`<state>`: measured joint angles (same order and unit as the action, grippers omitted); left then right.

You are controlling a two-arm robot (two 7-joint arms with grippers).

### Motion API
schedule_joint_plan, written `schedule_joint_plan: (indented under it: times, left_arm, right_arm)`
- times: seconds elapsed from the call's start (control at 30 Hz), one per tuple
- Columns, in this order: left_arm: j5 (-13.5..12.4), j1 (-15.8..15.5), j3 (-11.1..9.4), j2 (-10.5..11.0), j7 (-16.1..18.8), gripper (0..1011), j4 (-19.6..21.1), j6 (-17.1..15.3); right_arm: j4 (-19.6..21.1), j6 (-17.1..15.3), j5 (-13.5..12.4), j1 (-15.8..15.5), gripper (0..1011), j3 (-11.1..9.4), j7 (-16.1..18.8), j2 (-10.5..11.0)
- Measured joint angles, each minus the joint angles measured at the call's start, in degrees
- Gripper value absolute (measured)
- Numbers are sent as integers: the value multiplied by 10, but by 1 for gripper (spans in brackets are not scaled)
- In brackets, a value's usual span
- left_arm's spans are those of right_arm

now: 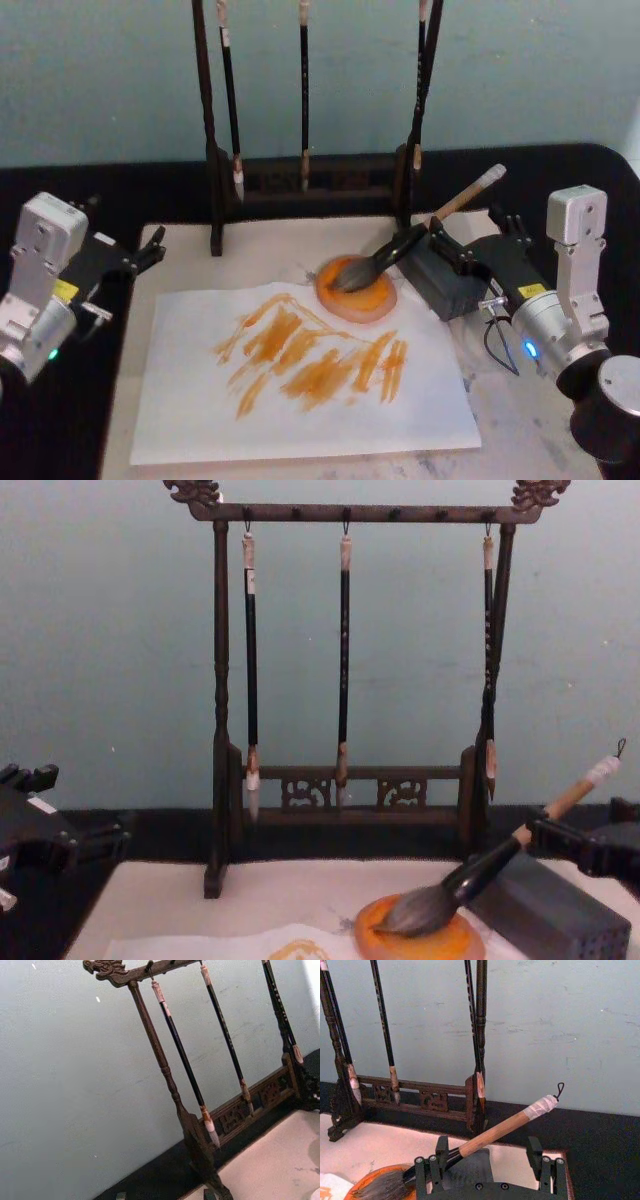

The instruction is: Pick up the brush from the inkstone, write on the paper, then place the brush back to its original position.

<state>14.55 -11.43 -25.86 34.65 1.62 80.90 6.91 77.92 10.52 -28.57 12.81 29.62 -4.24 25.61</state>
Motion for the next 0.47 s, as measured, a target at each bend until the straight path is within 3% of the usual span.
schedule_joint_plan:
  times: [0.47]
  left_arm:
    - [0,0,0,0,0,1001,0,0]
  right_arm:
    - [0,0,0,0,1000,0,0,0]
